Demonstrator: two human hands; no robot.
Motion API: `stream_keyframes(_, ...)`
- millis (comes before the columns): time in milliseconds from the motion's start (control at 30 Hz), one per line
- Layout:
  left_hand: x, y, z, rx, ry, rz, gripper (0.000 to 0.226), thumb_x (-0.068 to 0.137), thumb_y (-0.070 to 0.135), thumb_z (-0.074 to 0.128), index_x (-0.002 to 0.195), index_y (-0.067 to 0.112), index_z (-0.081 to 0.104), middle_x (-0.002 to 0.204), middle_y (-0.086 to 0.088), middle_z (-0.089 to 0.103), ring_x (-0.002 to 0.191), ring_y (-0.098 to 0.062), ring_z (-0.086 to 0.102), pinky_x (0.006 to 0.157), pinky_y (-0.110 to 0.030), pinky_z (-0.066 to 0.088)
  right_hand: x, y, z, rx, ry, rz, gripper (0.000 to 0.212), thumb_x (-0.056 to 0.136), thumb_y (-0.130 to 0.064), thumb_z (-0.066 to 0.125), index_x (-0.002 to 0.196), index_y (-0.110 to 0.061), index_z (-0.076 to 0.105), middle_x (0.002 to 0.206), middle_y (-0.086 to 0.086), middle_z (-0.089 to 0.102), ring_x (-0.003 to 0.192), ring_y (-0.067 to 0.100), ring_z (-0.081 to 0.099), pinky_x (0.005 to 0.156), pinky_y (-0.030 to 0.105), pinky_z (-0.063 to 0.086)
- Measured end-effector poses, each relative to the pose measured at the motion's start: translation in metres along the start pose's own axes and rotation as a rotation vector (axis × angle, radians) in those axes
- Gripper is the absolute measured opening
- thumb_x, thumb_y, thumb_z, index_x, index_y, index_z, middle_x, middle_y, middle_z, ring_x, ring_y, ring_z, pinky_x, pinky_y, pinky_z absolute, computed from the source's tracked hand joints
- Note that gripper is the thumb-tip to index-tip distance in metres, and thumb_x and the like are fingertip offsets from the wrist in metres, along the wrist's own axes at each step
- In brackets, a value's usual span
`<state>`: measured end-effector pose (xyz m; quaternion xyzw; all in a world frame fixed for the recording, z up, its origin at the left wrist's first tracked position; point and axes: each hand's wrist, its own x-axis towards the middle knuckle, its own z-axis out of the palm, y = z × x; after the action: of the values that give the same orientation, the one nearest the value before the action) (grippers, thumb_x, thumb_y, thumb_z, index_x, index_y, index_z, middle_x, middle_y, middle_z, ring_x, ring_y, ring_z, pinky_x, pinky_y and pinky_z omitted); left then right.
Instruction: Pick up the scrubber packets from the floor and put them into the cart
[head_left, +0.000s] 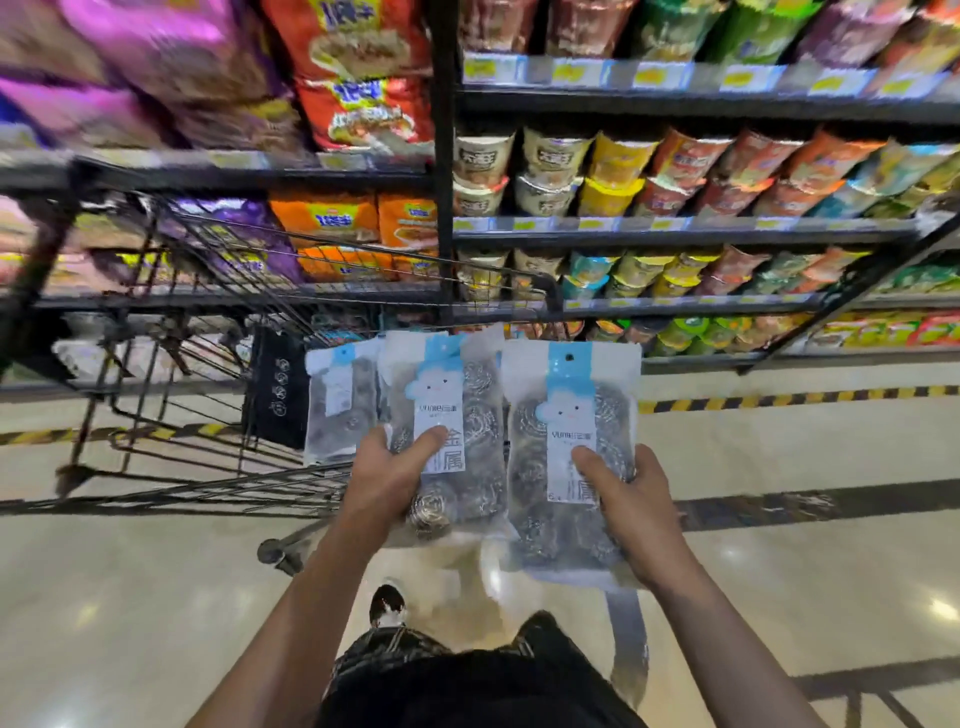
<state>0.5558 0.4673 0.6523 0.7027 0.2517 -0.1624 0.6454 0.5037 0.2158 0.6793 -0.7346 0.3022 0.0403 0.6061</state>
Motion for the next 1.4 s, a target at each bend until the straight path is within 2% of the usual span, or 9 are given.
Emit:
stream_keyframes(133, 0.052, 0.011, -0.043, 0.028, 0.069, -0.005, 0.087, 0.055, 0.063, 0.083, 0.125, 0.013, 0.065, 0.109, -0.004, 0.076, 0.102, -0.028, 0.072, 0.099, -0.048, 0.055, 0.023, -0.015, 0.069, -0.014, -0.029, -0.017, 0.032, 0.091, -0.03, 0.079, 0.119, -0.022, 0.065, 0.109, -0.002, 0.077, 0.09, 0.011, 0.076, 0.076, 0.031, 0.059)
stream_keyframes(233, 0.082, 0.024, -0.057, 0.059, 0.066, -0.026, 0.059, 0.072, 0.048, 0.086, 0.117, 0.016, 0.066, 0.104, 0.0, 0.076, 0.102, -0.025, 0.072, 0.091, -0.037, 0.054, 0.039, -0.023, 0.103, -0.017, -0.003, -0.003, 0.049, 0.089, -0.032, 0.08, 0.131, -0.019, 0.059, 0.115, -0.003, 0.075, 0.1, 0.014, 0.074, 0.085, 0.036, 0.06)
stream_keyframes(400, 0.144, 0.033, -0.05, 0.142, 0.035, -0.078, 0.078, 0.071, 0.059, 0.081, 0.132, 0.015, 0.061, 0.121, -0.004, 0.071, 0.11, -0.026, 0.067, 0.103, -0.045, 0.052, 0.088, -0.03, 0.123, -0.095, 0.023, 0.025, 0.04, 0.089, -0.032, 0.08, 0.12, -0.018, 0.058, 0.104, -0.006, 0.072, 0.087, 0.004, 0.07, 0.062, 0.016, 0.05)
stream_keyframes(667, 0.244, 0.013, -0.024, 0.182, 0.035, -0.279, 0.062, 0.088, 0.038, 0.079, 0.132, 0.004, 0.052, 0.091, -0.004, 0.068, 0.065, -0.013, 0.059, 0.054, -0.026, 0.045, 0.215, -0.014, 0.165, -0.252, -0.056, 0.131, 0.047, 0.084, -0.039, 0.084, 0.115, -0.016, 0.057, 0.106, 0.001, 0.075, 0.091, 0.017, 0.074, 0.077, 0.037, 0.061)
stream_keyframes(867, 0.3, -0.018, -0.021, 0.188, 0.103, -0.384, 0.051, 0.087, 0.033, 0.08, 0.124, 0.012, 0.053, 0.093, 0.0, 0.066, 0.081, -0.023, 0.066, 0.067, -0.031, 0.052, 0.29, 0.022, 0.211, -0.266, -0.089, 0.275, 0.056, 0.082, -0.039, 0.086, 0.122, -0.013, 0.057, 0.109, 0.004, 0.075, 0.093, 0.024, 0.075, 0.085, 0.05, 0.063)
stream_keyframes(1033, 0.328, -0.045, -0.016, 0.234, 0.061, -0.344, 0.06, 0.076, 0.047, 0.086, 0.12, 0.013, 0.064, 0.11, 0.002, 0.071, 0.102, -0.019, 0.068, 0.094, -0.032, 0.053, 0.312, 0.042, 0.219, -0.385, -0.045, 0.302, 0.056, 0.087, -0.035, 0.082, 0.123, -0.016, 0.045, 0.117, 0.007, 0.069, 0.101, 0.029, 0.071, 0.083, 0.035, 0.056)
stream_keyframes(1167, 0.319, -0.041, -0.012, 0.428, 0.017, -0.215, 0.1, 0.072, 0.056, 0.082, 0.152, 0.02, 0.034, 0.135, -0.003, 0.048, 0.122, -0.024, 0.052, 0.103, -0.043, 0.046, 0.308, 0.041, 0.207, -0.495, -0.048, 0.249, 0.078, 0.09, -0.036, 0.08, 0.148, -0.017, 0.032, 0.129, 0.015, 0.068, 0.105, 0.032, 0.069, 0.089, 0.034, 0.05)
stream_keyframes(1267, 0.304, -0.025, -0.012, 0.557, -0.073, -0.188, 0.093, 0.085, 0.041, 0.08, 0.159, 0.034, 0.024, 0.126, -0.002, 0.029, 0.116, -0.017, 0.039, 0.1, -0.03, 0.035, 0.3, 0.042, 0.203, -0.562, -0.16, 0.173, 0.079, 0.086, -0.037, 0.083, 0.149, -0.031, 0.036, 0.126, 0.011, 0.066, 0.105, 0.029, 0.069, 0.095, 0.039, 0.054)
stream_keyframes(1400, 0.308, -0.025, -0.017, 0.681, -0.086, -0.172, 0.098, 0.08, 0.056, 0.079, 0.159, 0.04, 0.023, 0.131, -0.011, 0.034, 0.12, -0.034, 0.048, 0.105, -0.044, 0.044, 0.3, 0.041, 0.204, -0.741, -0.216, 0.162, 0.078, 0.087, -0.043, 0.08, 0.153, -0.035, 0.04, 0.118, 0.009, 0.042, 0.083, 0.011, 0.05, 0.099, 0.036, 0.048)
